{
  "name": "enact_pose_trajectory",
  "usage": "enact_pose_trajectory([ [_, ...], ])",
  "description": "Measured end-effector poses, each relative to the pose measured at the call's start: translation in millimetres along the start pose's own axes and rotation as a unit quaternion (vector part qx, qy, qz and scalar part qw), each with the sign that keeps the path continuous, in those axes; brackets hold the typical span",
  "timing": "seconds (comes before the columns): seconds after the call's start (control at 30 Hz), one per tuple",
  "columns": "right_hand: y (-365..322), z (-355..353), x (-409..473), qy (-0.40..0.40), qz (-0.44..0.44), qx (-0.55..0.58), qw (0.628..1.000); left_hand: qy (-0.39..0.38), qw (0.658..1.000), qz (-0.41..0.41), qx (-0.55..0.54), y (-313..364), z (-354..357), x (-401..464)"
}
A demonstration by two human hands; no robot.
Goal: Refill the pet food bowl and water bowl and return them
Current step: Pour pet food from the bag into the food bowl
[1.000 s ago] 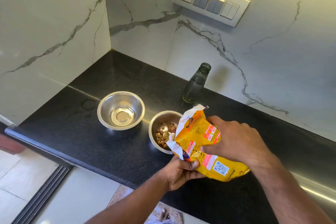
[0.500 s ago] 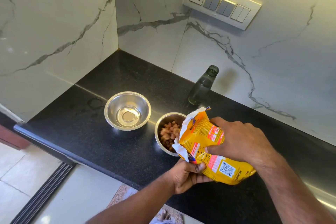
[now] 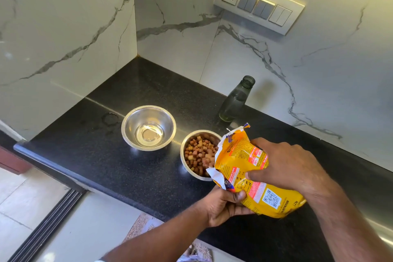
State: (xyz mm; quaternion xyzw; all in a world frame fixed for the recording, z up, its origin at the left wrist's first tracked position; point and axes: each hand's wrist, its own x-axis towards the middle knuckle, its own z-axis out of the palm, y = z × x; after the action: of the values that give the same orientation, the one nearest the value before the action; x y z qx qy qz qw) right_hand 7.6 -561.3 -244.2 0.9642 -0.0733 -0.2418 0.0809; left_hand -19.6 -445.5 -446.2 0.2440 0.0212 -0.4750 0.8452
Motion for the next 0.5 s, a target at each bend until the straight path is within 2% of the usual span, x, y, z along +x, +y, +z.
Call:
enact_pose_trajectory([
  [0.5,4.2,5.9,-6.4,0.0,0.006,-0.005,1.0,-0.018,1.0,-0.003,-0.002,-11.4,0.3,2.2],
])
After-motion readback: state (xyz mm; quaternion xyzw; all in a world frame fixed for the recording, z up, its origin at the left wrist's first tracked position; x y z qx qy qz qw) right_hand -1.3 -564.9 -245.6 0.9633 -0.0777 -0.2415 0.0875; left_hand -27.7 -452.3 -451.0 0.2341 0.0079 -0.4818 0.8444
